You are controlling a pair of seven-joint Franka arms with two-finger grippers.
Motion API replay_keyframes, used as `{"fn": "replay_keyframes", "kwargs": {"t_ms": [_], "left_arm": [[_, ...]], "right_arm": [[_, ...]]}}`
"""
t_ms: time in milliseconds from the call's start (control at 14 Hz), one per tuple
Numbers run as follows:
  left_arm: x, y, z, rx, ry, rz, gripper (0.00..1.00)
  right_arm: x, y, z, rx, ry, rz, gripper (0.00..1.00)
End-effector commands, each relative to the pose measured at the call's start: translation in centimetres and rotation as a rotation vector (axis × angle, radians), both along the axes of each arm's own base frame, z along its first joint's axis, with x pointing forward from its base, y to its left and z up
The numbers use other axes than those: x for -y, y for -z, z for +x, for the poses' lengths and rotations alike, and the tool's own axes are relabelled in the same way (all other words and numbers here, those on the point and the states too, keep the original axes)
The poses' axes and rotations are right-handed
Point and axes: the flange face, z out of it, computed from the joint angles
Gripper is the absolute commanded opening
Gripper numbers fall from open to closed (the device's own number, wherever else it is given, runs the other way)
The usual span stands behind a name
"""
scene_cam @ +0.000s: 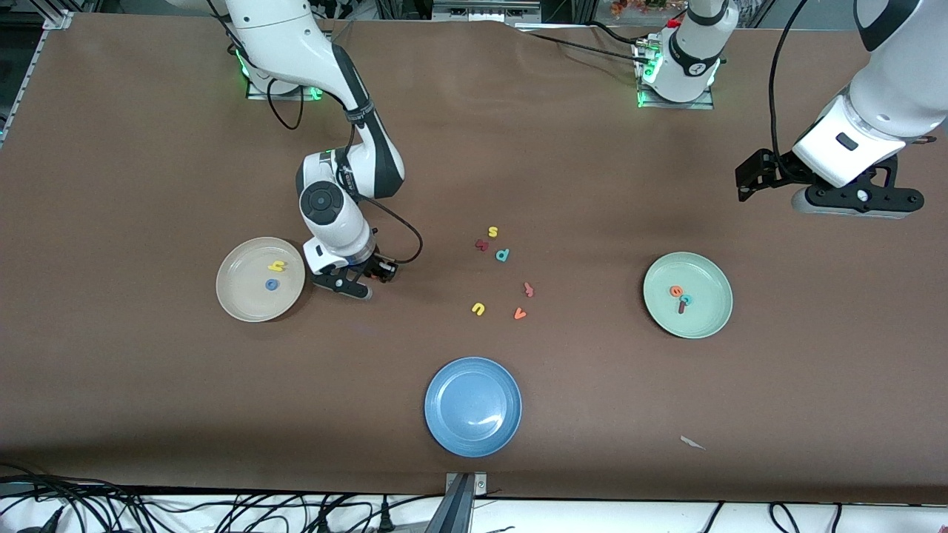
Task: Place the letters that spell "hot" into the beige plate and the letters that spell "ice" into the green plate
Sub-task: 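Carry the orange letter to the beige plate and release it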
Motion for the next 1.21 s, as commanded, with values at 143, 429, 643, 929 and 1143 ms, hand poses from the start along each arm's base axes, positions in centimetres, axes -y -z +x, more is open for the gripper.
{"fn": "replay_keyframes", "kwargs": {"t_ms": [143, 429, 643, 929, 1143], "left_arm": [[0.1, -0.7, -0.2, 0.003, 0.016, -0.011, 1.00], [0.3, -0.6, -0.2, 0.001, 0.021, -0.011, 1.00], [0.3, -0.6, -0.2, 0.001, 0.019, -0.011, 1.00], [0.2, -0.6, -0.2, 0.001, 0.021, -0.011, 1.00], [0.1, -0.6, -0.2, 0.001, 0.019, -0.011, 1.00]], "right_arm": [[-0.6, 1.3, -0.3, -0.018, -0.006, 0.008, 0.36], [-0.5, 1.4, -0.2, -0.017, -0.005, 0.007, 0.29], [-0.6, 1.2, -0.1, -0.020, -0.008, 0.009, 0.25], [-1.4, -2.3, 2.3, -0.084, -0.037, 0.034, 0.25], [2.1, -5.0, 4.0, -0.118, -0.133, 0.021, 0.25]]}}
